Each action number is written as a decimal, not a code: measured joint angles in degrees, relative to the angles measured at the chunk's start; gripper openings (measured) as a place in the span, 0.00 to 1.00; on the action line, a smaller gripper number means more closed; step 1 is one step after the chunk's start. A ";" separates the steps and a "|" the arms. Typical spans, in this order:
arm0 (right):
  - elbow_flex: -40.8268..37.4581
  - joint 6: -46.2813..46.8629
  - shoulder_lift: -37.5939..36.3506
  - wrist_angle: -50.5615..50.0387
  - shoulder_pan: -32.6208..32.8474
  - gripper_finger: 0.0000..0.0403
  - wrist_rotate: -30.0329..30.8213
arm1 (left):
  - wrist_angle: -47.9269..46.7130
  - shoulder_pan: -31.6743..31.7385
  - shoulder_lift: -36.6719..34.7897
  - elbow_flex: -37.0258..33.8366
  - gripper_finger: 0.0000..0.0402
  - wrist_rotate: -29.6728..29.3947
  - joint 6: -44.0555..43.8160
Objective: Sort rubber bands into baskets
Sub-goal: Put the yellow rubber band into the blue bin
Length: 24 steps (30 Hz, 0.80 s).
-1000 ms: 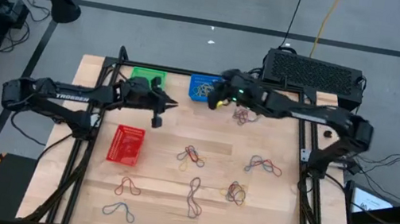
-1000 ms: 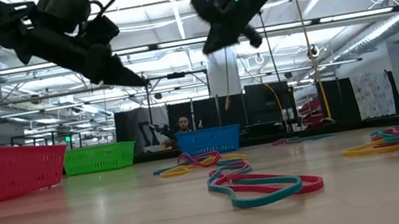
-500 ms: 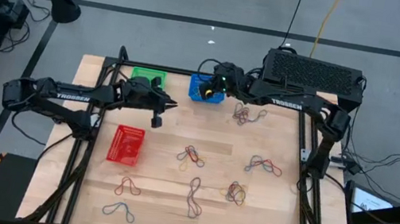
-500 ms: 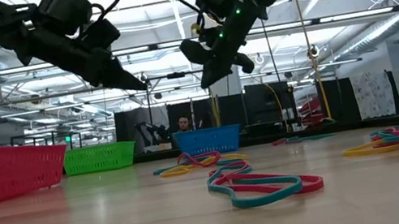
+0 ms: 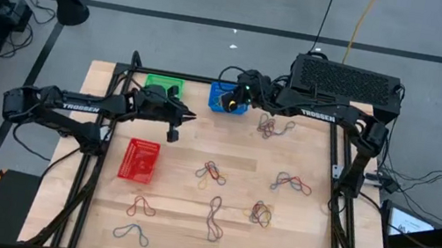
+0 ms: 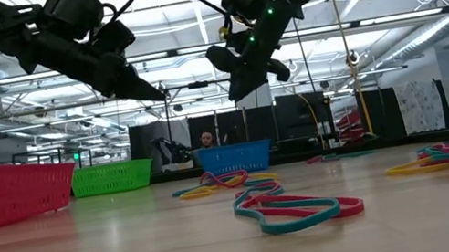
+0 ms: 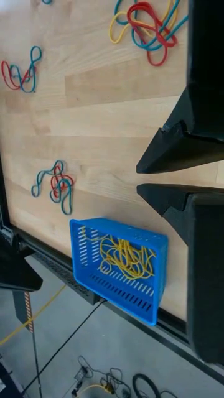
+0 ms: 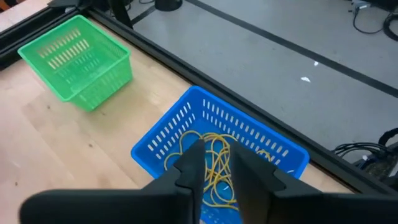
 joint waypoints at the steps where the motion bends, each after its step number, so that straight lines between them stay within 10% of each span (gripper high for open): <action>1: 0.00 0.22 0.00 -0.22 0.00 0.18 -0.04 | 0.00 0.00 0.00 0.00 0.12 0.01 0.01; 13: 5.33 5.67 -5.59 -23.09 2.35 0.21 -22.85 | 3.28 -1.76 0.00 0.00 0.12 8.75 -0.02; 24: 4.12 17.83 -7.96 -45.38 23.72 0.21 -21.53 | 5.38 -5.73 0.00 0.00 0.12 11.67 0.35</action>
